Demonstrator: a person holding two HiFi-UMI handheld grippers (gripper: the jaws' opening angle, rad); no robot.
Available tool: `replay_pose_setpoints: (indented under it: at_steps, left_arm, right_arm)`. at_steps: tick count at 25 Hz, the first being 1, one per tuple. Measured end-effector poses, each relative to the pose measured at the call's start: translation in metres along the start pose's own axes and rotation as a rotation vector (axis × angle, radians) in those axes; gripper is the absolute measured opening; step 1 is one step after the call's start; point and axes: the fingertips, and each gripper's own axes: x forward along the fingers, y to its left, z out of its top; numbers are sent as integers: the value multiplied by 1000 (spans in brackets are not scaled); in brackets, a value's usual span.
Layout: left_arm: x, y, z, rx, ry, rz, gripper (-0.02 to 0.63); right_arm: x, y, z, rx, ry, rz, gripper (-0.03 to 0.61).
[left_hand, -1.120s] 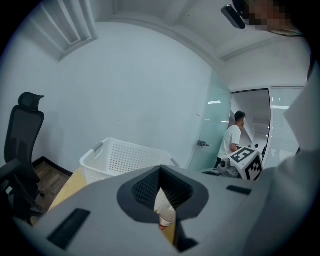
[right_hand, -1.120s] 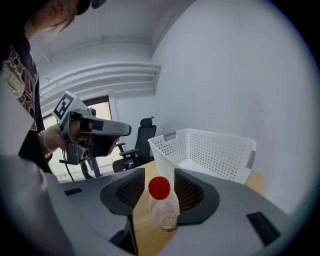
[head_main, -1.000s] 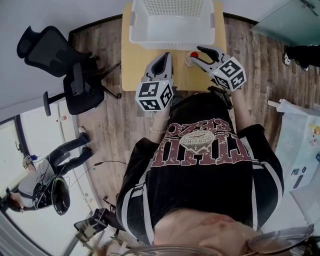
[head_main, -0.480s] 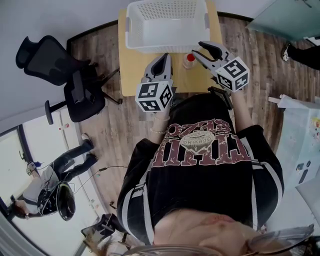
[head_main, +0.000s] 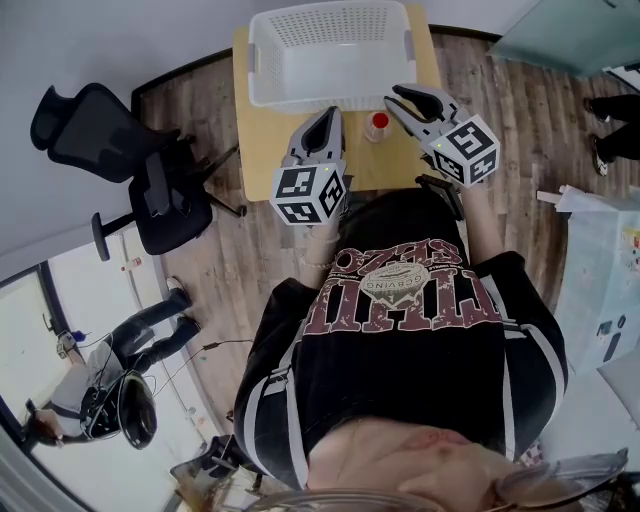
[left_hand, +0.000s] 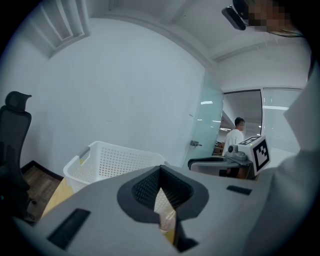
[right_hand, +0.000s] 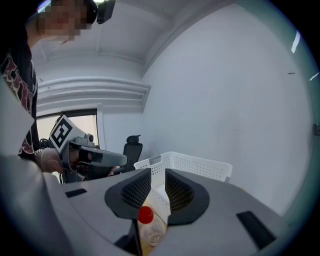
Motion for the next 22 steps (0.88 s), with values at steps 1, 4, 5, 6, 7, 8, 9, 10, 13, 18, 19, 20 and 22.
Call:
replay_pose_setpoints:
  at_steps: [1, 4, 5, 6, 7, 8, 9, 10, 13, 18, 19, 20, 22]
  left_arm:
    - [0, 0, 1, 2, -1, -4, 48]
    - [2, -2, 4, 9, -1, -19, 48]
    - [3, -4, 5, 11, -1, -23, 48]
    - [4, -6, 5, 14, -2, -27, 48]
    - [5, -7, 5, 16, -1, -31, 48]
    - [6, -9, 6, 19, -1, -36, 48]
    - [7, -9, 6, 21, 0, -40, 48]
    - [9, -9, 6, 23, 1, -45, 48]
    - [12, -8, 9, 30, 4, -59, 48]
    - [20, -4, 16, 35, 11, -87, 48]
    - [23, -3, 18, 37, 12, -93, 48]
    - [25, -2, 19, 38, 13, -99, 48]
    - [28, 0, 21, 40, 15, -110, 48]
  right_arm:
    - [0, -1, 2, 3, -6, -6, 95]
    - [-2, -3, 7, 18, -17, -25, 74]
    - [-3, -4, 8, 27, -20, -31, 68]
    - [-4, -5, 8, 36, -23, -36, 61]
    - [-6, -6, 9, 45, -28, -40, 55]
    - [-7, -7, 10, 53, -33, -44, 51]
    - [-7, -8, 10, 59, -38, -49, 46]
    - [-7, -9, 11, 63, -41, -54, 44]
    - [-5, -11, 14, 74, -47, -67, 37]
    - [3, -17, 23, 91, -58, -91, 26]
    - [4, -19, 24, 94, -60, -97, 22]
    - [5, -20, 25, 96, -63, -103, 21]
    - [9, -23, 28, 101, -66, -113, 18]
